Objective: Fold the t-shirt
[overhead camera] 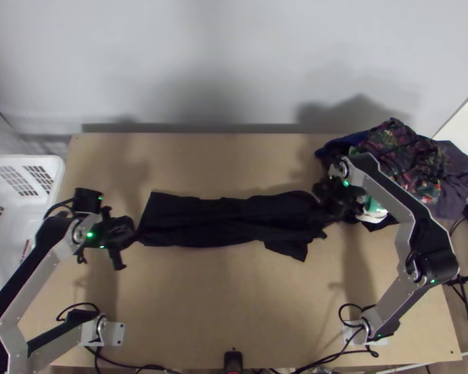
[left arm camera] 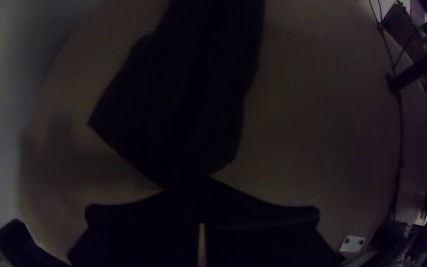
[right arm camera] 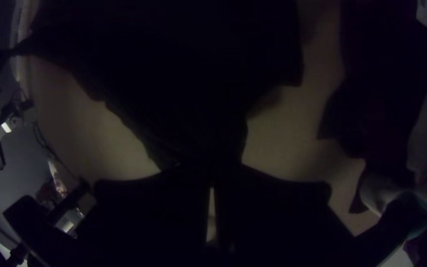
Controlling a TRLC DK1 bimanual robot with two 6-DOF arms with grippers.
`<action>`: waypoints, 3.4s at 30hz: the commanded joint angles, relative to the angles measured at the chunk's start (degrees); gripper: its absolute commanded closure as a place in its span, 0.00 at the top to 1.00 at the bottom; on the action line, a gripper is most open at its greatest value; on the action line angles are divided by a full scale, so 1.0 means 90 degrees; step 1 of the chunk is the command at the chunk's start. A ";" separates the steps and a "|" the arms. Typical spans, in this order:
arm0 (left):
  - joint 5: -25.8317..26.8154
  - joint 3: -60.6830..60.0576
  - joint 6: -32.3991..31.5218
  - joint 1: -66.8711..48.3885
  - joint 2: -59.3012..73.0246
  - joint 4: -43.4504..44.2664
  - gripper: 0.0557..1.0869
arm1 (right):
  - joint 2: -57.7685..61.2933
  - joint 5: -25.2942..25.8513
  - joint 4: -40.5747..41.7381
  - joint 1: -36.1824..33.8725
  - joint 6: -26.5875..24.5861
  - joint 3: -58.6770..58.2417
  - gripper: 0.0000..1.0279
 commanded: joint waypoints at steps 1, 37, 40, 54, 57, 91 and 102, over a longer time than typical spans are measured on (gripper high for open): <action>-0.0034 0.0527 -0.0797 -0.0741 0.0937 0.0705 0.04 | 0.0405 -0.0038 -0.0057 -0.0199 0.0439 0.1121 0.03; -0.0796 0.2139 -0.1295 0.0070 0.3515 0.1838 0.15 | 0.1860 -0.0047 0.0782 -0.0335 0.0878 0.2497 0.11; -0.0884 0.2256 -0.1510 0.0089 0.3593 0.1564 0.91 | 0.1723 -0.0057 0.0753 -0.0277 0.0898 0.2478 0.36; -0.0825 0.2754 -0.1412 0.1711 0.3007 0.1564 0.96 | 0.0580 -0.0067 0.0255 -0.0609 0.0771 0.3162 0.85; -0.0815 0.2715 -0.1471 0.1857 0.2743 0.1535 0.96 | 0.0414 -0.0067 -0.0009 -0.0531 0.0771 0.3210 0.85; -0.1851 -0.0996 -0.0055 -0.2010 0.0312 0.2922 0.95 | -0.0670 -0.0067 -0.0370 0.0622 0.0742 0.1941 0.85; -0.2104 -0.1104 -0.0026 -0.1922 0.0868 0.3635 0.95 | -0.0787 -0.0067 -0.0370 0.0641 0.0771 0.1941 0.85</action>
